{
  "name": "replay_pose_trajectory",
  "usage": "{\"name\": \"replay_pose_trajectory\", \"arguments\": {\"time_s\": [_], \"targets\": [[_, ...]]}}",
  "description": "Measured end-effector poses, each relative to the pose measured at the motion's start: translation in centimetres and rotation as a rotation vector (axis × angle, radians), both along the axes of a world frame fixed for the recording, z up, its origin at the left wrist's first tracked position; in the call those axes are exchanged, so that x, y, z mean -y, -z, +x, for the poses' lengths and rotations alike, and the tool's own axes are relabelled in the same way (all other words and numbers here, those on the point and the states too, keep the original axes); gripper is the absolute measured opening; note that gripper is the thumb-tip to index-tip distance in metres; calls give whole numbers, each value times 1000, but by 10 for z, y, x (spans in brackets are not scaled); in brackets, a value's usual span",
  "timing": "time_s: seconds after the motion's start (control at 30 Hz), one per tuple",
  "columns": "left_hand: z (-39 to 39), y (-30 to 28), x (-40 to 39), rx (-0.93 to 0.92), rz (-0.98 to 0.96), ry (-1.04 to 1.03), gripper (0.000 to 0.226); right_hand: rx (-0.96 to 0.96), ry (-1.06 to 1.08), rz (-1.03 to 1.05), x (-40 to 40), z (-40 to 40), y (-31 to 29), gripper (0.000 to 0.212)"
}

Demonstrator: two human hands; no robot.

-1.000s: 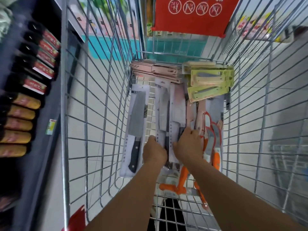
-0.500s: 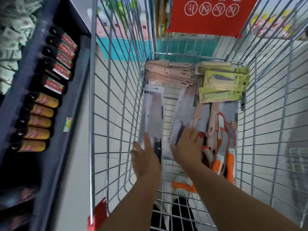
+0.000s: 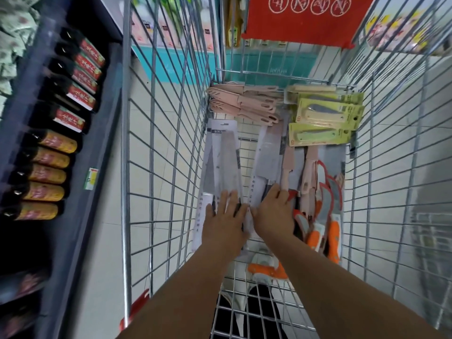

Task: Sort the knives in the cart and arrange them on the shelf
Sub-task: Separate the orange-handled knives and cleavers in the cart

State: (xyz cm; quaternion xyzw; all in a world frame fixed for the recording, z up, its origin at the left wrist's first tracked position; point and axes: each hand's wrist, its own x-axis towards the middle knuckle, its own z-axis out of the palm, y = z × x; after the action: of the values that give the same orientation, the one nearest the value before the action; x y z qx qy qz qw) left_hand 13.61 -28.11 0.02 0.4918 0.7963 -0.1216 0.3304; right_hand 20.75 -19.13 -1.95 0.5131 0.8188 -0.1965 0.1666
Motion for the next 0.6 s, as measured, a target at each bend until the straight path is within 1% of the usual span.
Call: {"name": "replay_pose_trajectory", "arguments": {"time_s": [0.07, 0.13, 0.27, 0.33, 0.4, 0.47, 0.53, 0.6], "targets": [[-1, 1, 3, -20, -32, -25, 68, 49, -15, -6, -5, -3, 1, 70], [-1, 0, 11, -23, -54, -38, 66, 96, -21, -37, -6, -4, -3, 64], [-1, -7, 19, -44, -68, -90, 69, 67, 23, -142, 5, 1, -12, 60], [-2, -14, 18, -56, -81, -138, 73, 4, 62, -239, 13, 5, -14, 54], [-5, -18, 19, -49, -86, -208, 77, -88, 165, -393, 18, 7, -15, 54], [-7, -18, 22, -10, -73, -262, 76, -185, 248, -501, 23, 8, -19, 56], [-11, -21, 24, 45, -36, -315, 66, -273, 307, -544, 28, 9, -21, 51], [-14, -26, 20, 103, 2, -329, 48, -346, 411, -637, 28, 11, -27, 50]]}}
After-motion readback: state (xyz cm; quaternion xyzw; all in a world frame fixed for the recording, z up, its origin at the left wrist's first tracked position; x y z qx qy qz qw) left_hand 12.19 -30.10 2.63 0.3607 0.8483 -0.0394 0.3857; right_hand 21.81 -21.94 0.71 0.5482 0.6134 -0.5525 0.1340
